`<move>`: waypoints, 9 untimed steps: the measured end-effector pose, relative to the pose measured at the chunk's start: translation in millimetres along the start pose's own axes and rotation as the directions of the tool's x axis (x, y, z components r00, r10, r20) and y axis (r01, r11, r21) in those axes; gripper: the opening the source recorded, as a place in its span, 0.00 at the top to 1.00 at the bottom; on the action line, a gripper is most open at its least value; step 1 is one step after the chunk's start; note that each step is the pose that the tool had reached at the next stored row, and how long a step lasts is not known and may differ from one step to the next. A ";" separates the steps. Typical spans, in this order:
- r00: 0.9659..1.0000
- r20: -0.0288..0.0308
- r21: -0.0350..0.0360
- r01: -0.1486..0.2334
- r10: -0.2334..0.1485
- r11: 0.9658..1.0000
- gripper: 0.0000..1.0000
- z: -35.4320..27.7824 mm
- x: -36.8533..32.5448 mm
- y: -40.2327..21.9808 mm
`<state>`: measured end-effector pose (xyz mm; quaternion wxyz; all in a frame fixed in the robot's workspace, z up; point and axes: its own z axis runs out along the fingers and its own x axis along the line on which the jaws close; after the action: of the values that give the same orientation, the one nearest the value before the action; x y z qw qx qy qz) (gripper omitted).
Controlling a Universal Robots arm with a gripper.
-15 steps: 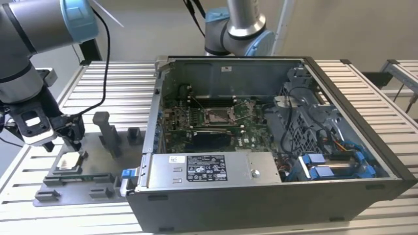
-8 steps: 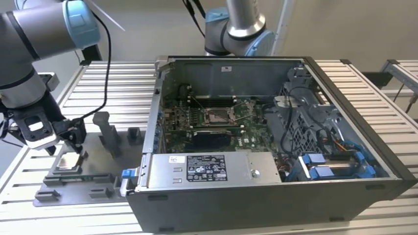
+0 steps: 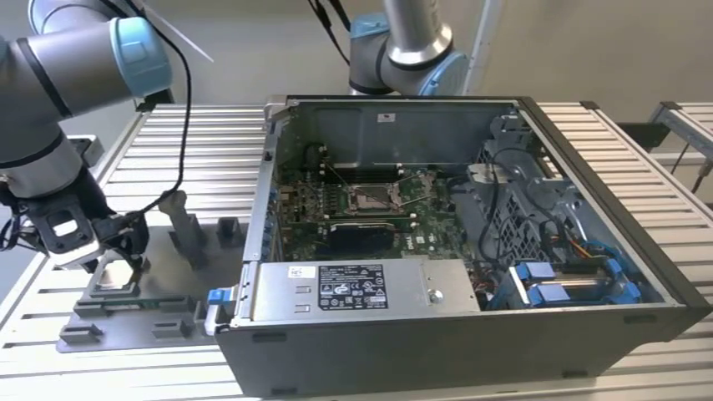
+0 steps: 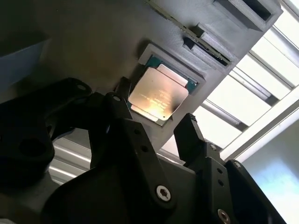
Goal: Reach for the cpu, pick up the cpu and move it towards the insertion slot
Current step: 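Pick up the cpu and move it towards the insertion slot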
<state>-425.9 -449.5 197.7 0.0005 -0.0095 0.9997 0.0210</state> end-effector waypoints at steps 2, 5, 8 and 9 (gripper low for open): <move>1.000 0.000 0.000 0.000 0.000 1.000 0.00 3.6 0.4 -0.7; 1.000 0.000 0.000 0.000 0.000 1.000 0.00 9.1 0.6 -1.4; 1.000 0.000 0.000 0.000 0.000 1.000 0.00 12.6 0.8 -1.6; 1.000 0.000 0.000 0.000 0.000 1.000 0.00 13.6 0.7 -1.7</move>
<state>-426.6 -450.6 184.0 0.0005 -0.0096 0.9997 0.0210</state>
